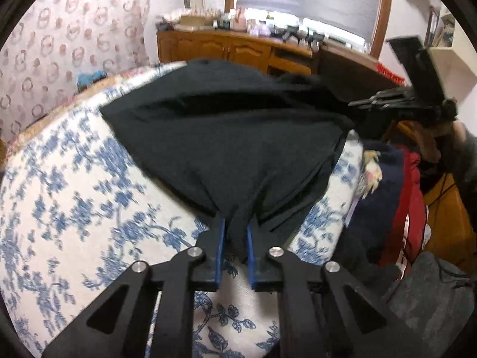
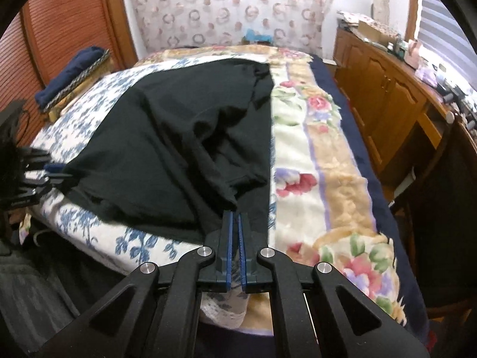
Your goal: Fold small clothes
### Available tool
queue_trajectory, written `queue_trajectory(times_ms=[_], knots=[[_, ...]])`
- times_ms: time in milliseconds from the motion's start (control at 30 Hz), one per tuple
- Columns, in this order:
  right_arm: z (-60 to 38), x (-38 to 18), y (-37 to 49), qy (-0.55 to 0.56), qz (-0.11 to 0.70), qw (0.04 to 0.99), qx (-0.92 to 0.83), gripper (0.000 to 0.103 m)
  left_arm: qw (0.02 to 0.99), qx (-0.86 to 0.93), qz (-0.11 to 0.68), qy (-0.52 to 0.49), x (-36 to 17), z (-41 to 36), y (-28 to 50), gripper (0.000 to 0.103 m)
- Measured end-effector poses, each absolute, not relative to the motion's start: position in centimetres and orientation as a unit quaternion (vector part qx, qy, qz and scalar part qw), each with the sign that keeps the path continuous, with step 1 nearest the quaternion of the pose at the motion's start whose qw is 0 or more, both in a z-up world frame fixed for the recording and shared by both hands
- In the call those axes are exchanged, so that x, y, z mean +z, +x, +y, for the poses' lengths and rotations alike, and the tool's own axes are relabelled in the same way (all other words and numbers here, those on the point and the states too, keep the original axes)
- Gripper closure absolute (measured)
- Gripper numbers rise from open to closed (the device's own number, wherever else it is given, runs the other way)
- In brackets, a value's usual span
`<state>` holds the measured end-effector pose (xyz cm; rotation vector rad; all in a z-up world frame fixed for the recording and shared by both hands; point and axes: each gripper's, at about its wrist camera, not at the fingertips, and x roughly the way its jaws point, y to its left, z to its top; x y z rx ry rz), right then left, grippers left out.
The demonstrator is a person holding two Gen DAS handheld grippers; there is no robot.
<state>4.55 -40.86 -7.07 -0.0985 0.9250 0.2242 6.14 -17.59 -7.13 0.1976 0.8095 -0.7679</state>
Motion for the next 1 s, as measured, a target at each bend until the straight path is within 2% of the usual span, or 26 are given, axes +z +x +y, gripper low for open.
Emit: queue_trajectory(times_ms=[133,333,433,567,667,767,1000], knots=[[-41.1,-6.5,4.7,-0.052,0.440,0.890,0.104,0.102,0.850,-0.375,0.363,0.077,-5.1,-16.5,4.6,0.094],[-40.6,-7.9,4.2,-0.059,0.450,0.886,0.097,0.102,0.841,-0.365,0.393,0.077,-6.8,-16.7,5.2,0.094],[-40.4,-7.6,4.0,-0.056,0.434,0.895,0.086,0.094,0.845,-0.374,0.378,0.059,-5.6,-16.7,5.6,0.094],[-38.8,-5.5,3.5,-0.062,0.391,0.913,0.101,0.070,0.855,-0.383,0.348,0.046,-2.4,-17.4,6.6,0.095],[-37.1,-4.1,3.2,-0.060,0.362,0.921,0.129,0.056,0.859,-0.388,0.331,0.042,-0.4,-18.0,7.8,0.096],[-35.1,-3.8,3.1,-0.053,0.351,0.917,0.180,0.048,0.859,-0.392,0.326,0.035,1.1,-19.0,9.4,0.096],[-32.2,-4.8,3.8,-0.067,0.350,0.907,0.226,0.042,0.863,-0.384,0.327,0.026,2.4,-20.2,12.7,0.096]])
